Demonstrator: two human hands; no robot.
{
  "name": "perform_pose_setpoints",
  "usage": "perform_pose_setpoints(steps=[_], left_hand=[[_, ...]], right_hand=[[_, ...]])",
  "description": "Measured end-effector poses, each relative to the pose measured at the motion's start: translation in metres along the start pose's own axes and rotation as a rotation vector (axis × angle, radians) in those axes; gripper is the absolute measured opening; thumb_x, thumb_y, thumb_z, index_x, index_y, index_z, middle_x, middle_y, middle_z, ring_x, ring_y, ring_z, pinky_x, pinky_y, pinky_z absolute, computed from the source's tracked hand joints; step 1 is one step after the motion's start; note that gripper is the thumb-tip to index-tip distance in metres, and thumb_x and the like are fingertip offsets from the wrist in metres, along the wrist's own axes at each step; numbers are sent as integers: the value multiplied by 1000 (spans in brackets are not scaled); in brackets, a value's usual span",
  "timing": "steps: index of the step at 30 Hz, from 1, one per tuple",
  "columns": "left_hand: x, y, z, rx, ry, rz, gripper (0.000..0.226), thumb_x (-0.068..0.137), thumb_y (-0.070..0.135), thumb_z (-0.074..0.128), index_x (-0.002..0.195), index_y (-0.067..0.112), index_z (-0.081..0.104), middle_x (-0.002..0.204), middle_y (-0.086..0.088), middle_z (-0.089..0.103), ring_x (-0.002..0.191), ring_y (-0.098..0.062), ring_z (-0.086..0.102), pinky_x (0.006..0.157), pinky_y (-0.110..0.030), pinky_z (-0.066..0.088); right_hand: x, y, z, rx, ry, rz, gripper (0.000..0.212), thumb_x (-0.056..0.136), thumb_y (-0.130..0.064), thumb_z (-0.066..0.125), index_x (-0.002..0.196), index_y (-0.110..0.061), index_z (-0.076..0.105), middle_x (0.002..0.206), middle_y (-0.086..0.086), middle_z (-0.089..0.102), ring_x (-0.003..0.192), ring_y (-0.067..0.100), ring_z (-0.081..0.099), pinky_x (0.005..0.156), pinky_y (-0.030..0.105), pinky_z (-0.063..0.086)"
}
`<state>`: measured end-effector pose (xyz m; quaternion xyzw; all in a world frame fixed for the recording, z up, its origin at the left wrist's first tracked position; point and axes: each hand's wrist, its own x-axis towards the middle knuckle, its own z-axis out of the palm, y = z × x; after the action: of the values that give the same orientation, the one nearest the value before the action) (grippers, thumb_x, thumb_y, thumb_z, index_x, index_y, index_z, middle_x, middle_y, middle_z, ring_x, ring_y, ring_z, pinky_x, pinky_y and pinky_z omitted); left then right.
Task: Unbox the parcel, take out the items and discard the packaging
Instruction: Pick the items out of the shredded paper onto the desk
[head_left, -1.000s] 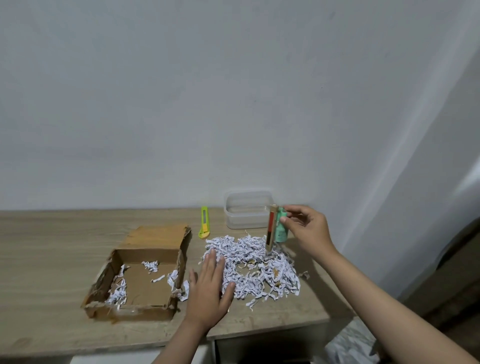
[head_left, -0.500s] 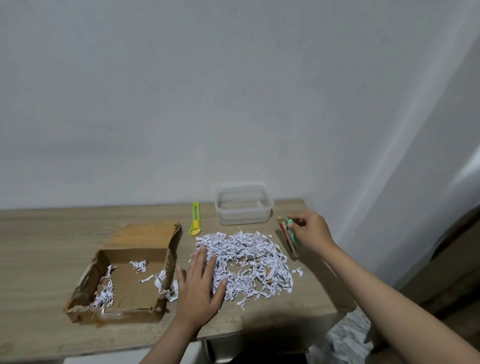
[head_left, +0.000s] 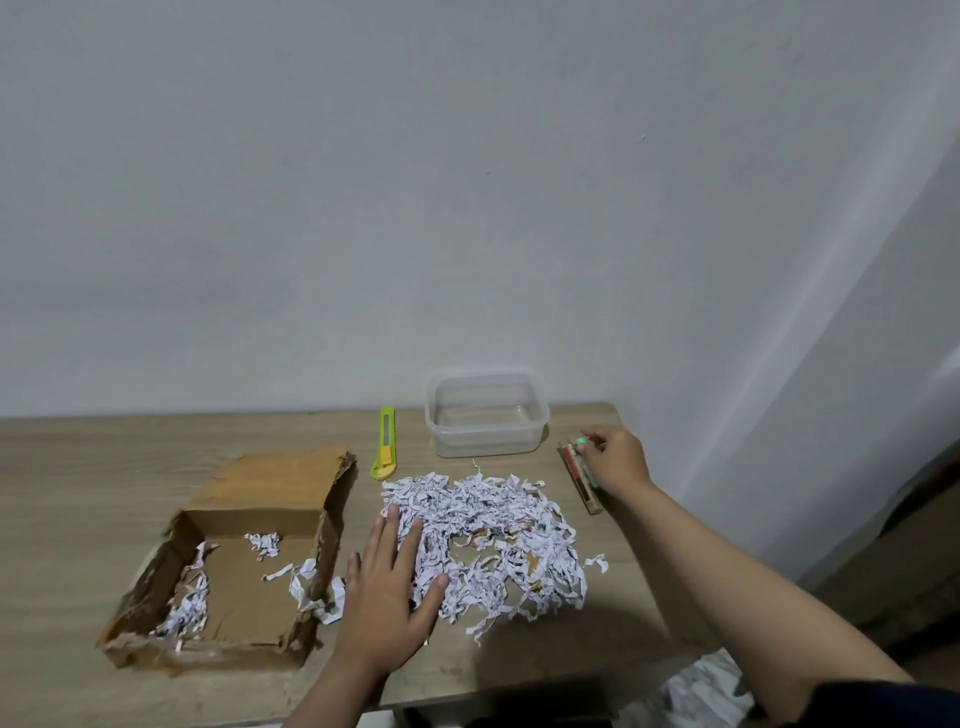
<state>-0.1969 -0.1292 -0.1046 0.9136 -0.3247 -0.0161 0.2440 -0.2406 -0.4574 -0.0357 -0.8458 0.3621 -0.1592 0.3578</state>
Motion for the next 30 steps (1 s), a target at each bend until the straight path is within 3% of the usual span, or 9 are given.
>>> perform_pose_setpoints(steps=[10,13,16,18,20,23,26,30], left_hand=[[3,1,-2,-38,-39,-4,71,83,71,23,146,42,8,157,16,-10,144,-7,-14,113,-53,7],[2,1,-3,-57,-29,9,68,85,69,25,146,44,8,156,18,-8,144,-6,-13,113,-54,7],[1,2,-4,-74,-6,20,67,86,68,26,146,44,10,157,19,-4,144,-6,-11,113,-55,6],[-1,3,-6,-89,12,28,66,86,68,26,146,43,12,157,19,-2,144,-5,-9,113,-55,6],[-2,4,-8,-110,35,41,65,87,66,27,146,42,15,157,19,2,144,-4,-6,113,-53,6],[-3,5,-9,-179,54,62,63,89,61,30,146,39,17,156,20,8,143,0,2,114,-45,7],[-6,3,-8,-216,55,89,63,90,57,33,147,34,20,154,20,15,142,0,12,116,-39,14],[-11,5,-7,-256,79,101,55,91,52,36,139,27,39,145,8,42,137,-9,32,111,-46,31]], right_hand=[[7,7,13,117,9,13,24,86,-8,61,110,-3,67,113,13,68,100,20,61,86,22,41],[-5,1,10,67,34,-79,25,85,-10,63,109,-4,67,112,13,67,100,20,61,85,21,40],[-31,-11,9,28,94,-217,21,84,-12,62,103,-12,69,107,6,67,102,21,59,89,30,44],[-55,-21,10,34,58,-284,21,85,-14,61,104,-16,68,102,0,65,97,15,57,89,31,46],[-84,-31,12,88,-21,-300,23,86,-15,60,108,-18,66,101,-5,62,88,3,55,84,23,47],[-119,-29,20,110,-59,-259,25,86,-27,62,110,-24,64,109,-9,57,96,4,55,88,25,48],[-141,-15,33,-9,-95,-223,32,86,-38,59,117,-30,59,112,-10,51,107,8,48,93,31,45],[-160,-10,48,-75,-101,-298,30,88,-30,57,117,-22,62,109,-7,52,111,12,45,91,25,39]])
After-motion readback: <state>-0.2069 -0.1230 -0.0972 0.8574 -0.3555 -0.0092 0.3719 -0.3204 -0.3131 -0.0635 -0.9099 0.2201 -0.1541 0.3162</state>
